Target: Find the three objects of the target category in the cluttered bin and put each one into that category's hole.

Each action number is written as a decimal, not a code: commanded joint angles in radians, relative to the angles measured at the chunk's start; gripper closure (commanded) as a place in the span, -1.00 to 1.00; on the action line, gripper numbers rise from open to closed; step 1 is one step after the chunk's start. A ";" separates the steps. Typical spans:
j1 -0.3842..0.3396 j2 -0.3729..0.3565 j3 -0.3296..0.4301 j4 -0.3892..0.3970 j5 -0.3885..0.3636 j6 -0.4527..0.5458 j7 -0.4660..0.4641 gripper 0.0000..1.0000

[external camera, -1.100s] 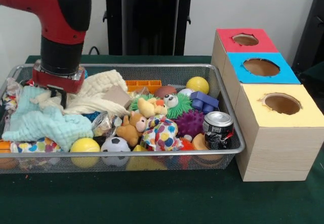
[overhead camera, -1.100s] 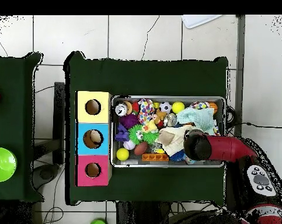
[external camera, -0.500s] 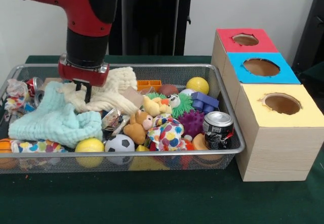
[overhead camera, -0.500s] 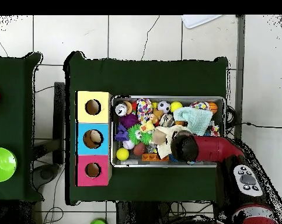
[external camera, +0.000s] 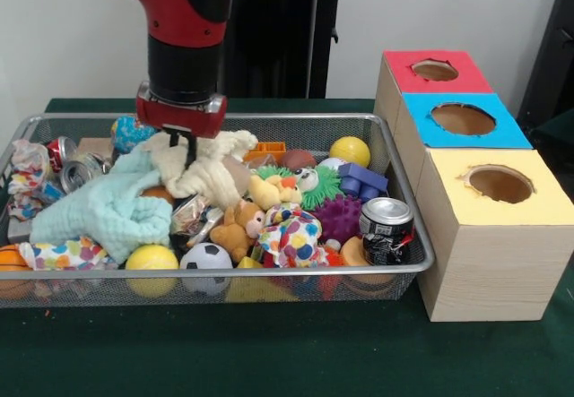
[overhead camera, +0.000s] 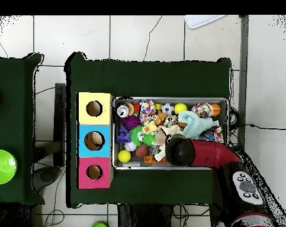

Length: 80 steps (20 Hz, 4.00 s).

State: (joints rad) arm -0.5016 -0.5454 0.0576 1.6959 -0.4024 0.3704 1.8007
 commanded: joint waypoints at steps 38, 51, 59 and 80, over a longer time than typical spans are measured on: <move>0.168 -0.162 0.201 0.325 0.516 0.130 0.157 1.00; 0.153 -0.251 0.204 0.363 0.552 0.215 0.129 1.00; 0.158 -0.369 0.192 0.388 0.593 0.339 0.112 1.00; 0.012 -0.211 0.202 0.282 0.340 0.047 -0.070 1.00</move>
State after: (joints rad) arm -0.4490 -0.8065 0.1715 2.0270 0.0204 0.4337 1.8007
